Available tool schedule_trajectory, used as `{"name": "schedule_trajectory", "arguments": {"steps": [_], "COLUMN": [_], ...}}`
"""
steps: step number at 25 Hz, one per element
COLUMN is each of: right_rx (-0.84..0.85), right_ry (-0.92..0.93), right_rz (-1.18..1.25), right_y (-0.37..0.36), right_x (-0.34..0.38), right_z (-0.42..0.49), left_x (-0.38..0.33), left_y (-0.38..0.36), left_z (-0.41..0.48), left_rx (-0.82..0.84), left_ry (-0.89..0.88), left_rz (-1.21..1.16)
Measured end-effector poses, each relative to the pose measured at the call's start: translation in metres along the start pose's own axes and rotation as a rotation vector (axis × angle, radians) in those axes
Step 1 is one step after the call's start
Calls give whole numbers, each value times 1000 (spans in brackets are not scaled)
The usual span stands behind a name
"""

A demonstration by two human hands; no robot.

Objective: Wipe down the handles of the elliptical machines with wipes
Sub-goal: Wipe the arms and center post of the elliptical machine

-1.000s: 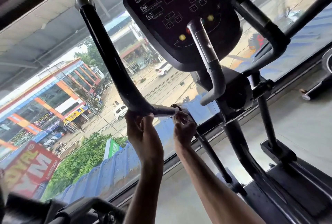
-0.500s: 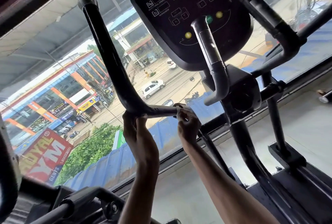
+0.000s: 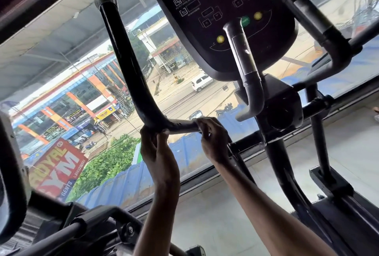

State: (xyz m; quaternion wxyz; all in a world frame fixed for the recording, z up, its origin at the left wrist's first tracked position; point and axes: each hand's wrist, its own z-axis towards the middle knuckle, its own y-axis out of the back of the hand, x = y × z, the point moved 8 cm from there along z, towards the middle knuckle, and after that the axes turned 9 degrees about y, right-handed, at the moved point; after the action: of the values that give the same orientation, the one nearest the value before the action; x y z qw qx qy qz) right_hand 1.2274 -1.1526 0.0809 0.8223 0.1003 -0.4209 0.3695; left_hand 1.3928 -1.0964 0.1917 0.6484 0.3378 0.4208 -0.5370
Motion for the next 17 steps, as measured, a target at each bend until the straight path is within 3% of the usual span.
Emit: {"name": "schedule_trajectory", "arguments": {"steps": [3, 7, 11, 15, 17], "right_rx": [35, 93, 68, 24, 25], "right_ry": [167, 15, 266, 40, 100], "right_rz": [-10, -73, 39, -47, 41], "right_y": [3, -4, 8, 5, 4], "right_x": [6, 2, 47, 23, 41], "right_z": [-5, 13, 0, 6, 3], "left_x": [0, -1, -2, -2, -3], "left_y": [-1, -3, -6, -3, -3], "left_z": [-1, -3, -7, -5, -5], "left_rx": [-26, -40, -78, -52, -9], "left_ry": [-4, -12, -1, 20, 27], "left_rz": [-2, -5, -9, 7, 13]}}
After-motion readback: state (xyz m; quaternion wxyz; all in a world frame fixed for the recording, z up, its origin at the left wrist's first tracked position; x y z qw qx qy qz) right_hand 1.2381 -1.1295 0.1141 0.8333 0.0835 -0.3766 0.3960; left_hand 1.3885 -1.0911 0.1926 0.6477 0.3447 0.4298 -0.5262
